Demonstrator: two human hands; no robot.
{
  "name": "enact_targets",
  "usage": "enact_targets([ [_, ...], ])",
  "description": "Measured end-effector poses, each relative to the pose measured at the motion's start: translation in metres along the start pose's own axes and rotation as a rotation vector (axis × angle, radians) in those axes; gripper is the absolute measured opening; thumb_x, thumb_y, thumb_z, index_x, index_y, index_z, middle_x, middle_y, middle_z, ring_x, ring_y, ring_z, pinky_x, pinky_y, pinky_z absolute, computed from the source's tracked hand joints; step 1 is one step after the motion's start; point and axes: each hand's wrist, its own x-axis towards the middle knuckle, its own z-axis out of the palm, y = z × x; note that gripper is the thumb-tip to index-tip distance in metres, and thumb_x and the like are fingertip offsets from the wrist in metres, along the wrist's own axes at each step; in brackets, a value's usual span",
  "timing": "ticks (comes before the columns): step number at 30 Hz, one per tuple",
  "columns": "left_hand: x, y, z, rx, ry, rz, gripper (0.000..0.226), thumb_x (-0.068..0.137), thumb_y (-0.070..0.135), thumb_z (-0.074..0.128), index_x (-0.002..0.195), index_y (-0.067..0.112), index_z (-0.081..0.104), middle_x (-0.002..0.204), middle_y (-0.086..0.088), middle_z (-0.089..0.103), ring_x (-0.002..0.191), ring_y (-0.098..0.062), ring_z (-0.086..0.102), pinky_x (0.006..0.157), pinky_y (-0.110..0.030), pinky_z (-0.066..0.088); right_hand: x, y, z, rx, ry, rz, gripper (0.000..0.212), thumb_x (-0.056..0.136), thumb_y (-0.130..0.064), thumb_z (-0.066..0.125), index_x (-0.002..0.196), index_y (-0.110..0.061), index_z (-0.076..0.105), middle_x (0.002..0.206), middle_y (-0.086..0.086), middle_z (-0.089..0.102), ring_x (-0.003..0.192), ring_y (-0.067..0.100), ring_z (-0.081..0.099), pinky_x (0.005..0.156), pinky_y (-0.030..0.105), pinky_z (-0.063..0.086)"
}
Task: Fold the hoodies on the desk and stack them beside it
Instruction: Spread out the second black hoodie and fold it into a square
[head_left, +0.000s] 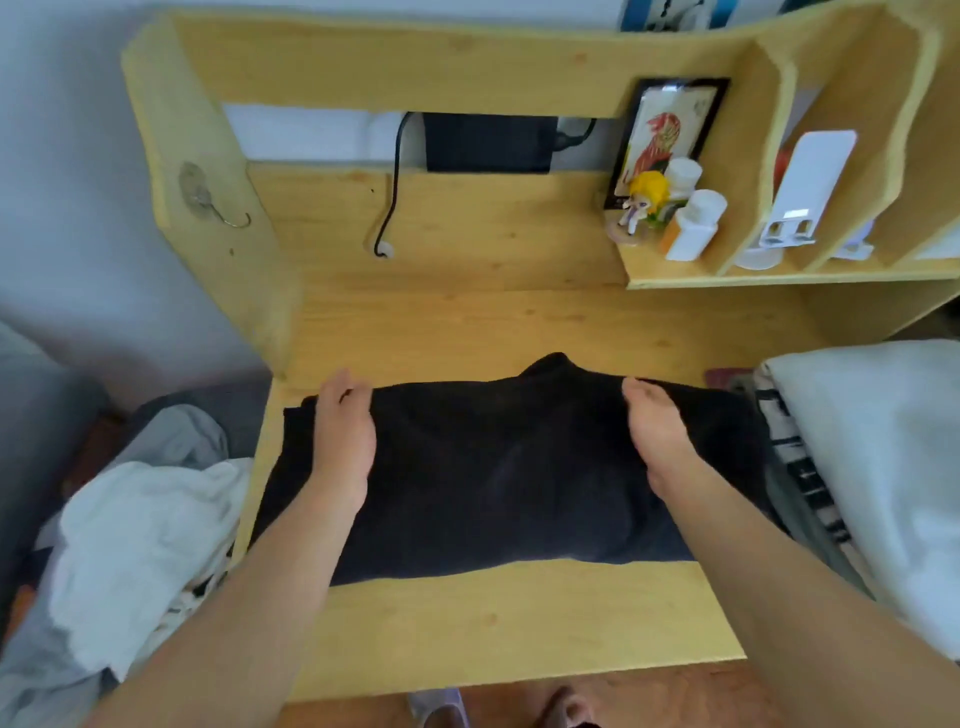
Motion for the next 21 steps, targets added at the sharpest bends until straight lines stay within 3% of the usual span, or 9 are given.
enact_targets([
  [3, -0.043, -0.061, 0.020, 0.741, -0.228, 0.496, 0.048, 0.108, 0.047, 0.032, 0.155, 0.036, 0.036, 0.164, 0.011, 0.026, 0.154, -0.012, 0.019, 0.126, -0.044, 0.019, 0.016, 0.066, 0.023, -0.876, -0.046, -0.268, 0.063, 0.102, -0.060, 0.028, 0.158, -0.032, 0.026, 0.166, 0.004, 0.021, 0.151, 0.029, 0.018, 0.124, 0.046, 0.016],
  [5, -0.065, -0.096, 0.029, 1.134, -0.346, 0.652, 0.055, 0.107, 0.057, 0.015, 0.157, 0.040, 0.031, 0.167, 0.007, 0.020, 0.157, -0.021, 0.014, 0.126, -0.050, 0.016, 0.020, 0.076, 0.031, -1.078, -0.066, -0.302, 0.064, 0.102, -0.060, 0.019, 0.161, -0.034, 0.013, 0.169, 0.002, 0.009, 0.154, 0.028, 0.006, 0.125, 0.047, 0.007],
  [6, -0.068, -0.105, 0.033, 1.230, -0.376, 0.620, 0.060, 0.106, 0.061, 0.009, 0.157, 0.040, 0.030, 0.167, 0.002, 0.022, 0.156, -0.026, 0.016, 0.125, -0.053, 0.018, 0.022, 0.073, 0.033, -1.124, -0.094, -0.292, 0.064, 0.102, -0.059, 0.018, 0.161, -0.034, 0.010, 0.169, 0.002, 0.008, 0.154, 0.029, 0.005, 0.125, 0.049, 0.006],
  [8, -0.066, -0.111, 0.038, 1.318, -0.394, 0.465, 0.064, 0.102, 0.066, 0.002, 0.158, 0.044, 0.024, 0.168, -0.001, 0.022, 0.156, -0.032, 0.017, 0.124, -0.055, 0.018, 0.027, 0.067, 0.033, -1.198, -0.119, -0.285, 0.065, 0.102, -0.059, 0.017, 0.161, -0.034, 0.008, 0.169, 0.004, 0.008, 0.153, 0.031, 0.006, 0.124, 0.051, 0.007],
  [11, -0.065, -0.111, 0.041, 1.423, -0.436, 0.313, 0.063, 0.096, 0.067, -0.004, 0.157, 0.051, -0.006, 0.171, 0.002, -0.007, 0.157, -0.037, -0.005, 0.125, -0.059, 0.001, 0.023, 0.070, 0.025, -1.260, -0.137, -0.342, 0.066, 0.101, -0.061, 0.014, 0.161, -0.035, 0.005, 0.168, 0.004, 0.008, 0.153, 0.030, 0.008, 0.124, 0.052, 0.008],
  [13, -0.071, -0.109, 0.044, 1.478, -0.460, 0.257, 0.063, 0.096, 0.068, -0.002, 0.155, 0.051, -0.016, 0.170, 0.002, -0.016, 0.155, -0.039, -0.011, 0.122, -0.062, -0.002, 0.017, 0.076, 0.022, -1.315, -0.154, -0.343, 0.066, 0.101, -0.062, 0.013, 0.160, -0.035, 0.003, 0.168, 0.004, 0.007, 0.152, 0.030, 0.008, 0.124, 0.054, 0.008],
  [16, -0.061, -0.100, 0.050, 1.484, -0.489, 0.247, 0.063, 0.099, 0.069, 0.013, 0.158, 0.051, 0.000, 0.171, 0.001, -0.001, 0.155, -0.041, 0.002, 0.121, -0.061, 0.008, 0.021, 0.056, 0.032, -1.331, -0.144, -0.288, 0.068, 0.100, -0.057, 0.031, 0.159, -0.028, 0.012, 0.165, 0.009, 0.011, 0.149, 0.036, 0.016, 0.122, 0.058, 0.014],
  [19, -0.029, -0.082, 0.035, 1.351, -0.307, 0.438, 0.059, 0.101, 0.058, 0.028, 0.154, 0.035, 0.035, 0.159, -0.003, 0.039, 0.144, -0.030, 0.036, 0.117, -0.048, 0.035, 0.025, 0.025, 0.051, -1.220, -0.011, -0.685, 0.076, 0.092, -0.041, 0.061, 0.154, -0.015, 0.026, 0.158, 0.015, 0.023, 0.140, 0.037, 0.032, 0.117, 0.055, 0.032],
  [21, 0.009, -0.073, 0.010, 1.332, -0.149, 0.484, 0.058, 0.101, 0.040, 0.046, 0.156, 0.022, 0.036, 0.157, -0.008, 0.042, 0.145, -0.030, 0.037, 0.117, -0.046, 0.037, 0.035, 0.013, 0.066, -1.207, -0.076, -0.864, 0.076, 0.094, -0.044, 0.059, 0.157, -0.021, 0.023, 0.162, 0.015, 0.014, 0.146, 0.038, 0.021, 0.119, 0.053, 0.029],
])
